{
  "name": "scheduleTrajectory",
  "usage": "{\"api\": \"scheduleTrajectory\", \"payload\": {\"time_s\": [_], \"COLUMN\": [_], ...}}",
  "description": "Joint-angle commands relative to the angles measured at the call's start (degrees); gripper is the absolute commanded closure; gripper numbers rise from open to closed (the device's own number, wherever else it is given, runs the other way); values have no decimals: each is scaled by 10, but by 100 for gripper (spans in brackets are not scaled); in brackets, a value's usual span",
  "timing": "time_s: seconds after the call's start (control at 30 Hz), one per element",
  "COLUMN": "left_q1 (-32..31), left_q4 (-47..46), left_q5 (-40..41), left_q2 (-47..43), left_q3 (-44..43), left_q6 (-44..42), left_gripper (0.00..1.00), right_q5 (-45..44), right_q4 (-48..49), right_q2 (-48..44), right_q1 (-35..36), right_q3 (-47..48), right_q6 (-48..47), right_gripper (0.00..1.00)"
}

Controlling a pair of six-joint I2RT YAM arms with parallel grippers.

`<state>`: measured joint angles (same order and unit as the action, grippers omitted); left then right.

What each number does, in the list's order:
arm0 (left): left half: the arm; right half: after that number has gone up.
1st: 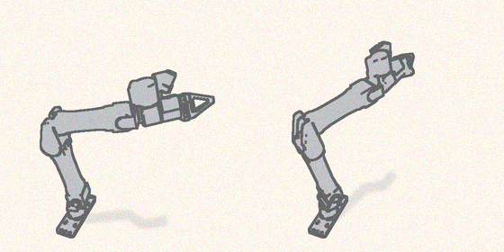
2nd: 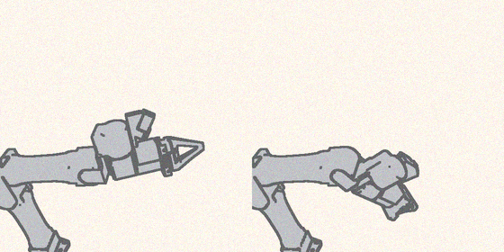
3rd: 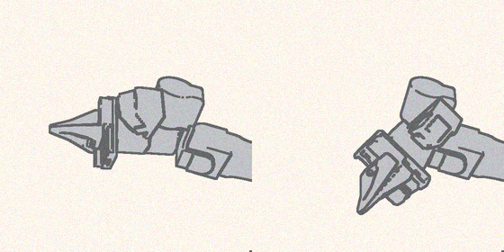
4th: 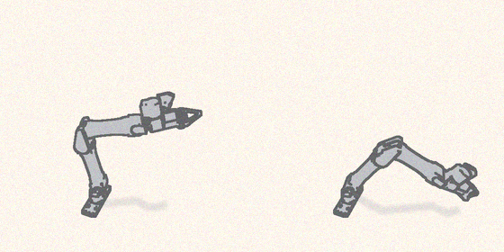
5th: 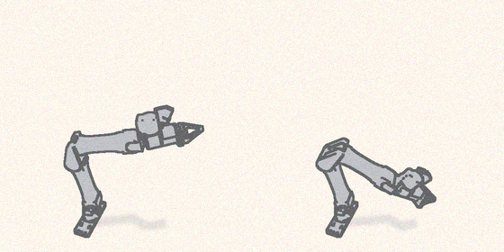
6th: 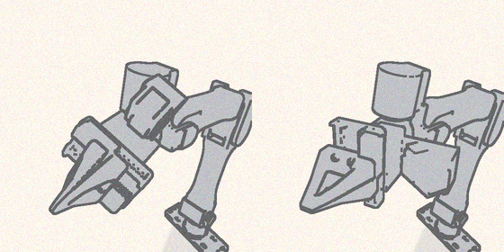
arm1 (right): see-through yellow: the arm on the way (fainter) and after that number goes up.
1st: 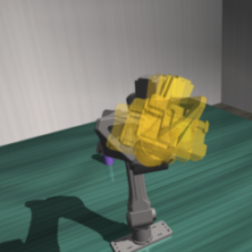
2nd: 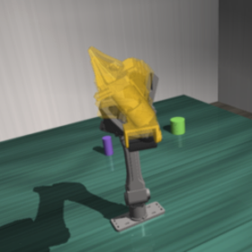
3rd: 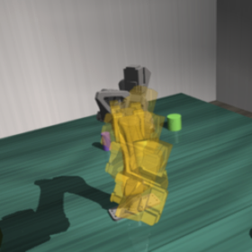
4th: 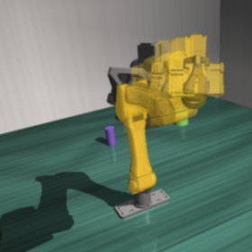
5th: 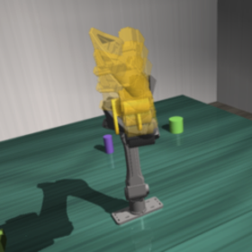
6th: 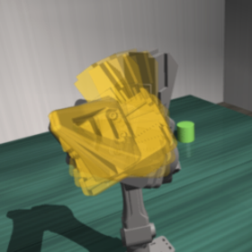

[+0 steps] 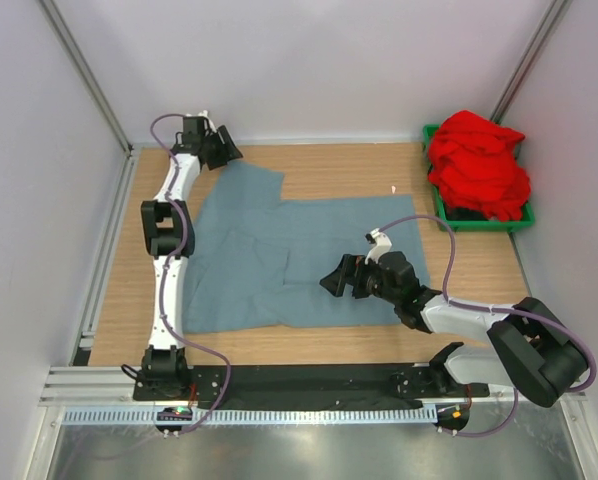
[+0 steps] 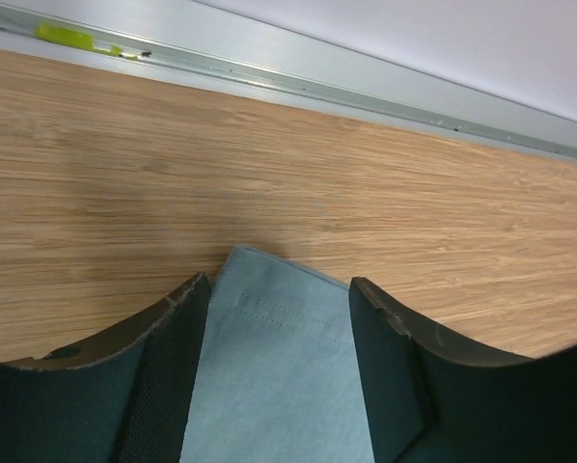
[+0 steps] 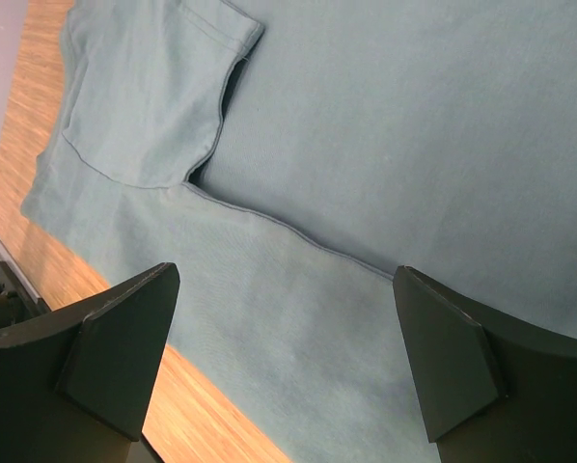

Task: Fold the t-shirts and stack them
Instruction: Fold the tshirt

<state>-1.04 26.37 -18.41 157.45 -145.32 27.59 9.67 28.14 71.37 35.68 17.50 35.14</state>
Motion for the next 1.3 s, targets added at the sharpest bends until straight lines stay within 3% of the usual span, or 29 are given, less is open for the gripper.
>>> {"api": "scheduleTrajectory", "payload": {"time_s": [0.0, 0.2, 0.3, 0.33, 0.37, 0.57, 1.0, 1.17, 1.27], "left_q1": [-16, -21, -21, -22, -22, -24, -27, -39, -53], "left_q4": [32, 33, 32, 32, 32, 38, 160, 244, 282], "left_q5": [7, 10, 17, 19, 22, 25, 70, 82, 114], "left_q2": [-5, -4, -4, -3, -4, -33, -227, -294, -358], "left_q3": [14, 14, 12, 11, 11, 24, 138, 192, 251], "left_q6": [-22, -31, -33, -34, -34, -44, -43, -58, -71], "left_gripper": [39, 57, 83, 98, 100, 100, 100, 100, 100], "right_q5": [-10, -11, -11, -11, -11, -11, -25, -69, -185], "right_q4": [42, 46, 49, 51, 53, 57, 56, -82, -237], "right_q2": [-14, -15, -16, -16, -16, -13, -54, -60, -78], "right_q1": [3, 3, 1, 2, 2, -1, -2, -3, -4], "right_q3": [-1, -3, -4, -4, -7, -7, -23, 66, 172], "right_q6": [4, 6, 7, 7, 8, 8, 6, -5, -23], "right_gripper": [0, 0, 0, 0, 0, 0, 0, 0, 0]}}
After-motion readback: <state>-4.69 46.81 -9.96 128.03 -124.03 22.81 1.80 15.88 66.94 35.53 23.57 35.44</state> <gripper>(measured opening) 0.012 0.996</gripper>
